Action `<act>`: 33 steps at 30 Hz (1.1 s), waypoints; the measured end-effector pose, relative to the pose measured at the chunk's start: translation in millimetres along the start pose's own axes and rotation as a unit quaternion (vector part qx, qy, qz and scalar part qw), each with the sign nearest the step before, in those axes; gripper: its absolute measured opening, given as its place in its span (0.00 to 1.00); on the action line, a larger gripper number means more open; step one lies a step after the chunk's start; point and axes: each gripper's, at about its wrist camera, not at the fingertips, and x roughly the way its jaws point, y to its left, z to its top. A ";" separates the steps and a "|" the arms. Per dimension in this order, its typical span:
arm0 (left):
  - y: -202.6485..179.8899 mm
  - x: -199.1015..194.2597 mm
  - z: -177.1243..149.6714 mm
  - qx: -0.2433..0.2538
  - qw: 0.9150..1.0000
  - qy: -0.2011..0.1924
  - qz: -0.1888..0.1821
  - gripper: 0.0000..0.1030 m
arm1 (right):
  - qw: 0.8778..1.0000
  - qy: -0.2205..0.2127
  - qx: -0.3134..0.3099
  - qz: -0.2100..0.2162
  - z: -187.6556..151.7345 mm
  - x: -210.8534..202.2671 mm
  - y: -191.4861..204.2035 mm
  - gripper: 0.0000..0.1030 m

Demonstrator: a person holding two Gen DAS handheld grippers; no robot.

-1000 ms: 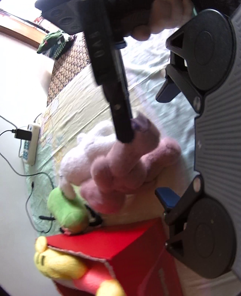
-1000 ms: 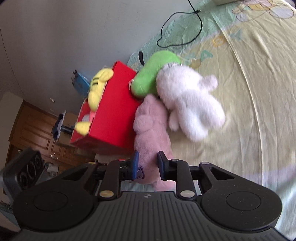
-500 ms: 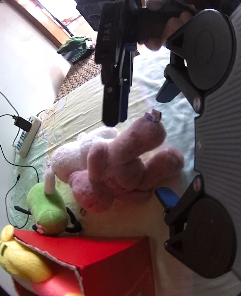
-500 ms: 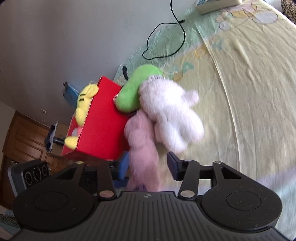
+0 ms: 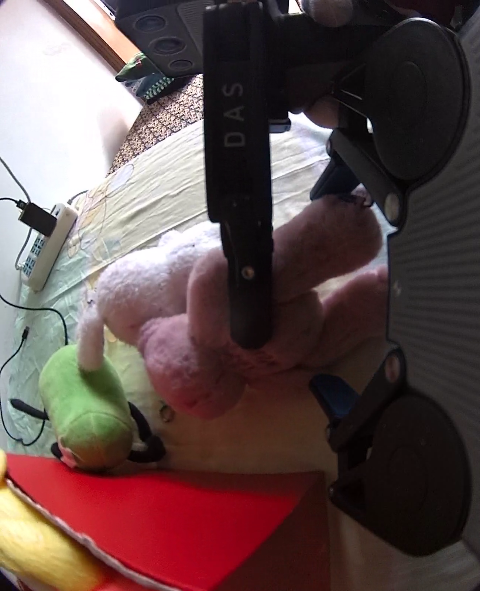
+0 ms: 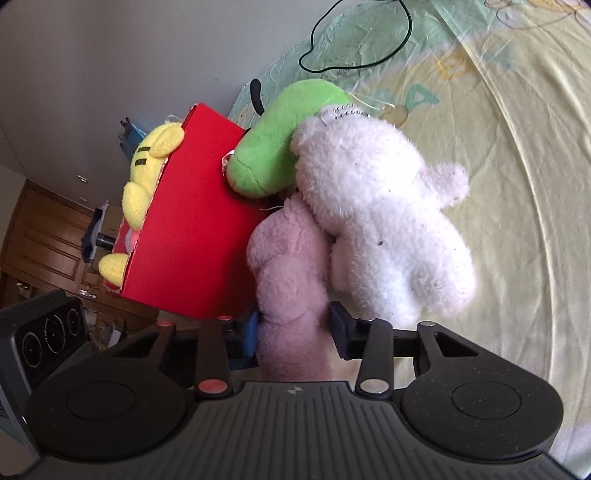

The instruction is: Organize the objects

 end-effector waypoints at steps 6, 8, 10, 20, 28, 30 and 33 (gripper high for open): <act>3.7 1.8 3.3 0.008 1.000 0.003 -0.005 0.96 | 1.000 -0.003 0.001 0.014 -2.0 -7.1 -1.4 0.37; 1.3 1.2 2.2 0.018 1.000 0.006 -0.006 0.95 | 1.000 -0.005 -0.001 0.015 -3.6 -9.8 -0.4 0.36; 0.0 0.9 0.0 0.028 1.000 0.011 -0.007 0.95 | 1.000 -0.007 -0.007 0.015 -6.6 -12.6 1.0 0.36; -3.1 -1.8 -16.6 0.044 0.999 0.031 -0.012 0.97 | 1.000 -0.015 -0.006 0.023 -24.8 -24.3 2.7 0.35; -7.3 -19.0 -30.2 0.061 0.997 0.016 -0.036 0.97 | 0.999 -0.033 0.014 0.028 -30.9 -32.5 -1.2 0.35; -7.9 -23.1 -32.2 0.062 0.997 0.011 -0.040 0.97 | 0.999 -0.036 0.013 0.028 -32.4 -34.0 -0.6 0.34; -6.1 -26.9 -34.7 0.057 0.997 0.008 -0.046 0.97 | 0.999 -0.041 0.014 0.031 -35.1 -35.3 -0.2 0.34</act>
